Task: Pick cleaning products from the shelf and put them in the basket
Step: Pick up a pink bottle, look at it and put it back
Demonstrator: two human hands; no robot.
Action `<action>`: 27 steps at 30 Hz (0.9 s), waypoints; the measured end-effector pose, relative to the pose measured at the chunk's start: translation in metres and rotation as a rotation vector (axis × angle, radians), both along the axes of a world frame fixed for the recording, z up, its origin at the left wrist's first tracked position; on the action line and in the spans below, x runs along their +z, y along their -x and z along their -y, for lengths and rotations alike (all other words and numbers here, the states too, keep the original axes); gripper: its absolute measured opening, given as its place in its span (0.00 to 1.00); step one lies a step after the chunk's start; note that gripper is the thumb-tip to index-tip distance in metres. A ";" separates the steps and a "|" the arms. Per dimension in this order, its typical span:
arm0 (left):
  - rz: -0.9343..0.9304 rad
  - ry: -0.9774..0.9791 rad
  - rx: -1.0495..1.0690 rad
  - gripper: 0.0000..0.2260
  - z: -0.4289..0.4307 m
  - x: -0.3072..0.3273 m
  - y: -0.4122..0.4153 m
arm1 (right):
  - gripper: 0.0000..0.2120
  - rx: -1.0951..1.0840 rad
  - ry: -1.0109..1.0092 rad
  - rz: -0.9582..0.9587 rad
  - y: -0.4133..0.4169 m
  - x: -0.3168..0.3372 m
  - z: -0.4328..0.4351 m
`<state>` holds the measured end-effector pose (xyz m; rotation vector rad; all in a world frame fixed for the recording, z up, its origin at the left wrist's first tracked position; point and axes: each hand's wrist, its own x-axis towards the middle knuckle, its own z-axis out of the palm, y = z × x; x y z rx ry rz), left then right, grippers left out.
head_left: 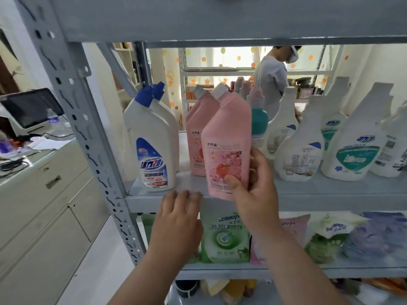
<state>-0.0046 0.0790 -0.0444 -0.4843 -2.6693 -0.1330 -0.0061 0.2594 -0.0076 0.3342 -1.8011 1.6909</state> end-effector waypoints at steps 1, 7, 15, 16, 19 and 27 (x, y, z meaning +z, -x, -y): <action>0.001 0.017 0.008 0.31 0.004 0.000 -0.001 | 0.29 0.008 -0.018 0.003 0.005 0.000 0.008; 0.016 0.078 -0.012 0.32 0.010 0.002 -0.003 | 0.31 0.000 -0.032 0.068 0.037 -0.003 0.038; -0.012 0.102 -0.041 0.30 0.018 0.004 -0.001 | 0.29 -0.123 -0.106 0.166 0.062 -0.005 0.045; -0.006 0.096 -0.036 0.31 0.018 0.003 -0.001 | 0.28 -0.147 -0.125 0.175 0.065 -0.005 0.046; -0.004 0.095 -0.037 0.31 0.016 0.002 0.000 | 0.26 -0.183 -0.174 0.176 0.070 -0.006 0.048; 0.023 0.124 -0.047 0.30 0.017 -0.006 0.007 | 0.25 -0.239 -0.219 0.222 0.076 -0.004 0.050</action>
